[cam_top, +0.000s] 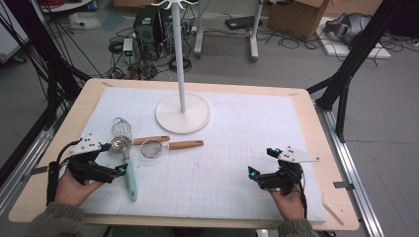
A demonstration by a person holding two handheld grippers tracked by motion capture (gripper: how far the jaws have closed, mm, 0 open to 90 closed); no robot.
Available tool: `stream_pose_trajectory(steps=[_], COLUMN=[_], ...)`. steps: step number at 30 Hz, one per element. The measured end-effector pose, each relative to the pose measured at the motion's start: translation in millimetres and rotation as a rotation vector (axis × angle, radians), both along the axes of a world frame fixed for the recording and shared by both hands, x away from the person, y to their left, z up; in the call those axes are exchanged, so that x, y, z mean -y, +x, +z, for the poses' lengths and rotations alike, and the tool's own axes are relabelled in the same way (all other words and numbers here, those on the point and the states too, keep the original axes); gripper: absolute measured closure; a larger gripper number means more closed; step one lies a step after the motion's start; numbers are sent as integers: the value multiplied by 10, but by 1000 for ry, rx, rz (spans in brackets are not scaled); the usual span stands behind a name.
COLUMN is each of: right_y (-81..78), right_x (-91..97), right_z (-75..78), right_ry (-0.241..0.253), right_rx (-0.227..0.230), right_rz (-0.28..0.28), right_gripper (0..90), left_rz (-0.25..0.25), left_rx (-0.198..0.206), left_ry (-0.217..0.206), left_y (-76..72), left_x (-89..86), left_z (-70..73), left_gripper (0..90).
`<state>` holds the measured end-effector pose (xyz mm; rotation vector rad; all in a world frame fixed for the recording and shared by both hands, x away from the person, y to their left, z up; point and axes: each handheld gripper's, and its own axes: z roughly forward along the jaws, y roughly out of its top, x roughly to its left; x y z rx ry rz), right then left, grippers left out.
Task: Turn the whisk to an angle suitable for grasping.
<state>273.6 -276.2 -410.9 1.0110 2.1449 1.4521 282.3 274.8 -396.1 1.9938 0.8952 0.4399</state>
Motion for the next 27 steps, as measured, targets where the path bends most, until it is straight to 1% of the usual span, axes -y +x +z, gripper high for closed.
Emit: stream_pose_trajectory(steps=[4, 7, 11, 13, 15, 18, 22, 23, 25, 27], right_y=[5, 12, 9, 2, -1, 4, 5, 5, 7, 10], right_x=[-1, -5, -10, -19, -38, -45, -40, -36, -32, -36], right_z=[-4, -7, -4, 0, 6, 6, 11, 13, 15, 16], right_ry=[-1, 1, 3, 3, 6, 3, 8, 10, 11, 10], right_rx=[-2, -7, -3, -4, -3, 0, -1, 1, 4, 7], right_rz=[0, 1, 3, 4, 7, 13, 11, 9, 9, 10], right_gripper=[2, 2, 2, 2, 2, 2, 2, 2, 2, 2], left_rz=[-1, 8, 9, 13, 22, 30, 33, 29, 22, 28], left_rx=[-1, 0, -4, -5, -5, -2, -7, -14, -23, -29], left_ry=[2, -3, -4, 5, 0, -2, -5, -8, -12, -8], left_y=[5, -4, -20, -31, -38, -47, -56, -57, -59, -59], left_x=[-6, -14, -20, -20, -23, -30, -39, -43, -54, -66], left_z=[0, 0, -1, 5, 13, 29, 45, 45, 42, 38], left_gripper=[18, 18, 20, 25, 57, 69, 131, 160, 251, 289])
